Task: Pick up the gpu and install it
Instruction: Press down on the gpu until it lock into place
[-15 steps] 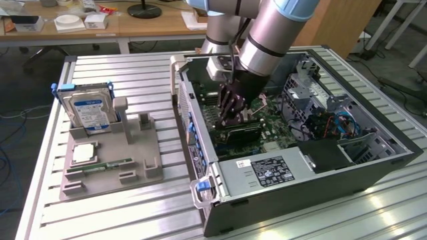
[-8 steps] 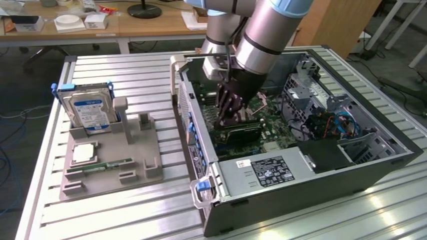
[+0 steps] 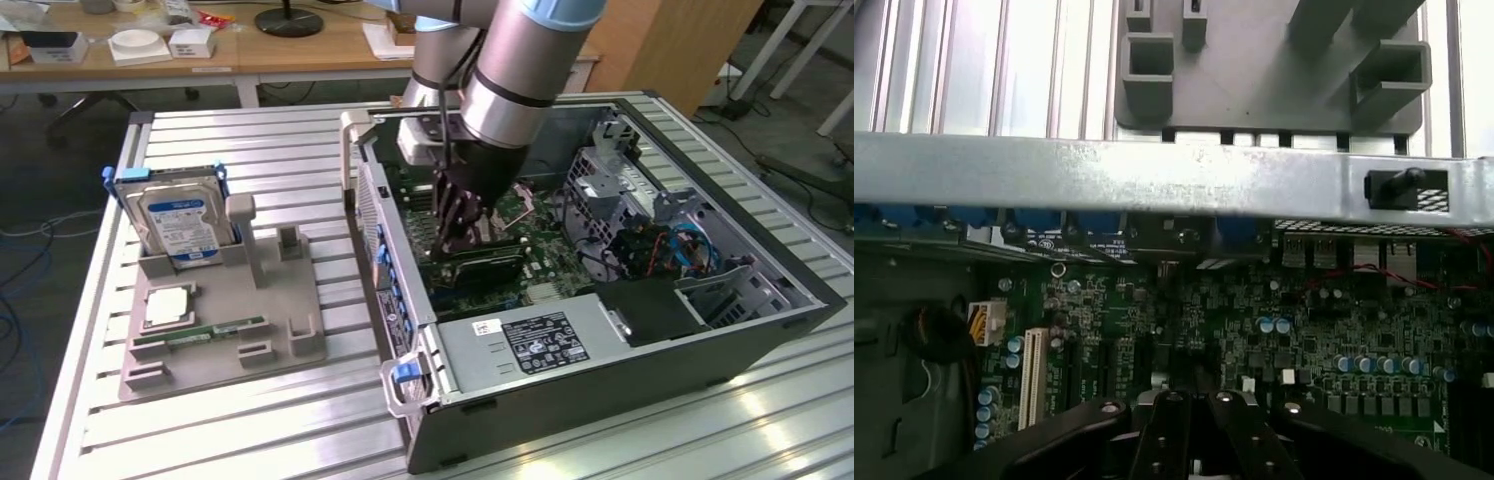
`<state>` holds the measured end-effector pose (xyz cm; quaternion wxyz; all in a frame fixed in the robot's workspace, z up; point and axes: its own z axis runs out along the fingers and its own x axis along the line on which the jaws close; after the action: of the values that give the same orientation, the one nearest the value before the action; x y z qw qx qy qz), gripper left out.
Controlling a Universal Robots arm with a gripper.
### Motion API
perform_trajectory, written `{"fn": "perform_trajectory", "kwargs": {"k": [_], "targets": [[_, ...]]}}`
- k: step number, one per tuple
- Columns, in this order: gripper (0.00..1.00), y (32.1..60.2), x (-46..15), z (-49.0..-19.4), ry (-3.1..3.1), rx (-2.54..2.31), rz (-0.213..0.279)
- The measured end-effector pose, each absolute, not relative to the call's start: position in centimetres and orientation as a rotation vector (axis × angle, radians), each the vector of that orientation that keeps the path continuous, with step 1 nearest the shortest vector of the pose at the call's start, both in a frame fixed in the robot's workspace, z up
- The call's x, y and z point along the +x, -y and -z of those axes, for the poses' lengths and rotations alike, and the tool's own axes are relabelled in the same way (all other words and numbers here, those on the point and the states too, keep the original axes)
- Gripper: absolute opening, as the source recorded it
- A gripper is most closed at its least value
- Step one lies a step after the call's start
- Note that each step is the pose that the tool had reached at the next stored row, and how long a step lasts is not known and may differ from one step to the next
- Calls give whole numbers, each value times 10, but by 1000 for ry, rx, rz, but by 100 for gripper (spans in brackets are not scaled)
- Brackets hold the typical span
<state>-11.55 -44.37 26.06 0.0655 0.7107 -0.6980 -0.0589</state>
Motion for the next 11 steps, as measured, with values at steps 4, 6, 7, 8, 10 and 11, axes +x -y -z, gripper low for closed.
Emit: {"fn": "perform_trajectory", "kwargs": {"k": [4,6,7,8,10,11], "targets": [[10,441,-121,-261,2111,2148,162],[10,439,-123,-261,2111,2148,157],[10,439,-123,-261,2111,2148,154],[10,438,-124,-261,2111,2147,150],[10,437,-124,-261,2110,2146,141],[10,436,-124,-261,2110,2145,138]]}}
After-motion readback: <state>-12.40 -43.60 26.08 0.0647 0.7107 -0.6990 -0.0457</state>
